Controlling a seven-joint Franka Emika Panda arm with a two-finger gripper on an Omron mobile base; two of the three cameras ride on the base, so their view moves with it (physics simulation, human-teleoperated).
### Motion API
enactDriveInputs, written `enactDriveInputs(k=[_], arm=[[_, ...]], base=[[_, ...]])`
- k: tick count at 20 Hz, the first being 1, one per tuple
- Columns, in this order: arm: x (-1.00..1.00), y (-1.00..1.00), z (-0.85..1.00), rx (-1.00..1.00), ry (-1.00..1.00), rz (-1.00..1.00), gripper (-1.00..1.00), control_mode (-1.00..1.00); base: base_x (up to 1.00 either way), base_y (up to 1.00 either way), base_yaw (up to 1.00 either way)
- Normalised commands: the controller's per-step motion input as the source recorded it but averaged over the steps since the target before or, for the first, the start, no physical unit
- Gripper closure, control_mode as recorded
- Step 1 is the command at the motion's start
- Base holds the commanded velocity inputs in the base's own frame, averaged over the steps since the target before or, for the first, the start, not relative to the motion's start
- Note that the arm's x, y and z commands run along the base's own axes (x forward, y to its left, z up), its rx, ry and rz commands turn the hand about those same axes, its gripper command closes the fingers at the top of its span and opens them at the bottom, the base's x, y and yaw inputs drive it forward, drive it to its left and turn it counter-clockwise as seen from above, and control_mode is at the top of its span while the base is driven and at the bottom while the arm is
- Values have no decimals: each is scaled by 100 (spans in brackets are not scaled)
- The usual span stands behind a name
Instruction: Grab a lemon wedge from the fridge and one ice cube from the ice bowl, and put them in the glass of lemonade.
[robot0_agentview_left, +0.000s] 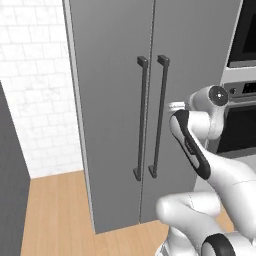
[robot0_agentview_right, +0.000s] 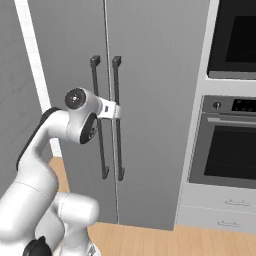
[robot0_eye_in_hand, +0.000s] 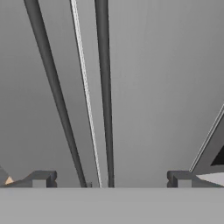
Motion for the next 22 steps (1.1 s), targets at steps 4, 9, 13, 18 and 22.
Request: enactDriveInputs(k=[4,9,13,18,22], arm=[[80,0,0,5,0,1,-100,-100],[83,-3,0,0,0,0,-100,-100],[71,-23,0,0,0,0,-100,-100],[74,-8,-12,0,0,0,-100,-100],[60,0,-32,0,0,0,-100,-100]], base=[[0,0,0],[0,0,0],[0,0,0],[0,0,0],[0,0,0]])
